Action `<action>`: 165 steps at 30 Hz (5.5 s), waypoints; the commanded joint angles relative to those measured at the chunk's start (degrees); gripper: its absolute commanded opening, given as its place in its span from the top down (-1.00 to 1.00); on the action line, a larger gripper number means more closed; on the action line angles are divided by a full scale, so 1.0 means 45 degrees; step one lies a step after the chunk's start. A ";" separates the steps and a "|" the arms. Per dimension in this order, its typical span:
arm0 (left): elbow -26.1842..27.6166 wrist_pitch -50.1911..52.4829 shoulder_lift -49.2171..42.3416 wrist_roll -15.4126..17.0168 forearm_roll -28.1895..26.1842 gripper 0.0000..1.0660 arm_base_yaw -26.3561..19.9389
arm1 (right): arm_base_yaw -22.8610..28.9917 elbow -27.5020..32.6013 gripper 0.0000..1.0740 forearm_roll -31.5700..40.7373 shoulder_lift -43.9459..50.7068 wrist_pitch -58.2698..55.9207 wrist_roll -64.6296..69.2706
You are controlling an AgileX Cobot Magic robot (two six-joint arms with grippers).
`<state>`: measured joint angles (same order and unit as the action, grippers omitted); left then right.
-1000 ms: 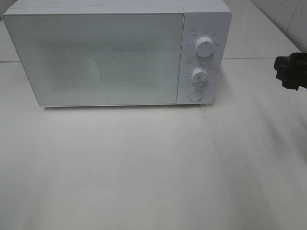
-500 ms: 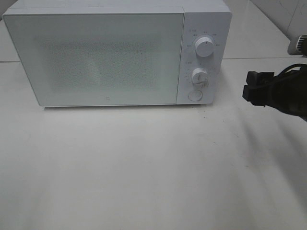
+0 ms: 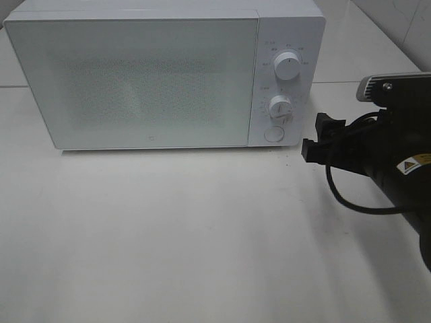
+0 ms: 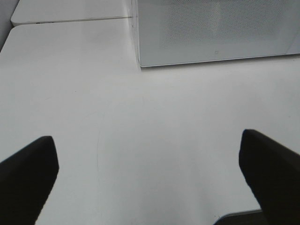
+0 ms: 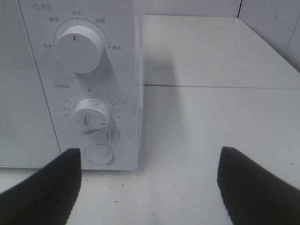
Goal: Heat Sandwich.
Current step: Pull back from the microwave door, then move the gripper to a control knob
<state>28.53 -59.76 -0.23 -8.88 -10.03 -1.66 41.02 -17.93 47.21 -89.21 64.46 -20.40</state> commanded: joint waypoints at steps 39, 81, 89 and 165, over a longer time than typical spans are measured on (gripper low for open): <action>-0.0038 0.0153 -0.0344 0.0102 -0.0013 -0.95 -0.0038 | 0.0802 -0.2763 -0.42 0.0166 -0.3170 0.1159 0.1006; -0.0038 0.0153 -0.0344 0.0102 -0.0013 -0.95 -0.0038 | -0.1120 -0.6086 -0.25 -0.1681 -0.6417 0.0166 0.1235; -0.0038 0.0153 -0.0344 0.0102 -0.0013 -0.95 -0.0038 | -0.1120 -0.6086 0.54 -0.1681 -0.6417 0.0127 0.1566; -0.0038 0.0153 -0.0344 0.0102 -0.0013 -0.95 -0.0038 | -0.1120 -0.6086 0.70 -0.1808 -0.6494 0.1261 2.4064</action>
<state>28.53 -59.76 -0.23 -8.77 -10.03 -1.66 35.87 -44.69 41.60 -118.72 66.75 87.43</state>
